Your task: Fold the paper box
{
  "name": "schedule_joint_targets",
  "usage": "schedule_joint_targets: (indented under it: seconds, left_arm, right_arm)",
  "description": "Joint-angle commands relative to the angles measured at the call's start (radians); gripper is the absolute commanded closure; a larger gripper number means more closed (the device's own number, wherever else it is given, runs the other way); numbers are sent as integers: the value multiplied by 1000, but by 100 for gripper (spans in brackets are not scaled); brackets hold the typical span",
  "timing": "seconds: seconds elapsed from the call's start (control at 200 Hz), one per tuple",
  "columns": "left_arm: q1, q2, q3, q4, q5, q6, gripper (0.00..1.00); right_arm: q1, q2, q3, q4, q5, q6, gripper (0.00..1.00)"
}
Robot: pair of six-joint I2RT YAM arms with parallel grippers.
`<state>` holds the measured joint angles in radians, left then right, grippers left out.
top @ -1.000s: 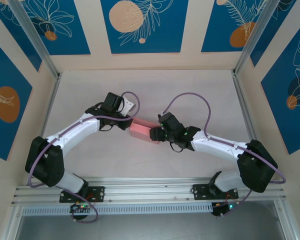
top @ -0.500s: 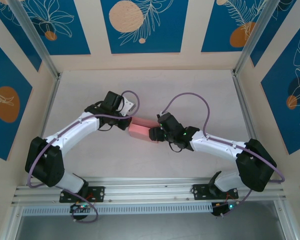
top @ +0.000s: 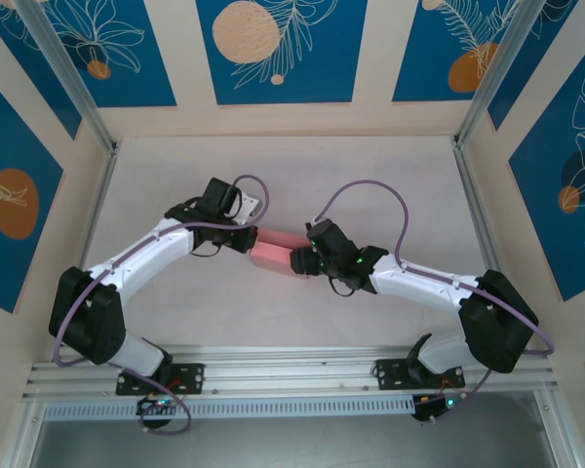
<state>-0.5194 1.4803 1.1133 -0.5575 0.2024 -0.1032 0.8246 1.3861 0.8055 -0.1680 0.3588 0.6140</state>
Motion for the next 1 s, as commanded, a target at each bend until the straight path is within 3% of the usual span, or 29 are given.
schedule_joint_targets:
  seconds: [0.0, 0.515, 0.995]
  left_arm:
    - [-8, -23, -21, 13, 77, -23, 100]
    - [-7, -14, -86, 25, -50, 42, 100]
    - [-11, -12, -155, 100, 35, -24, 100]
  right_arm:
    - [5, 42, -8, -78, 17, 11, 43]
    - [5, 54, -2, -73, 14, 10, 44]
    - [5, 61, 1, -71, 20, 11, 44]
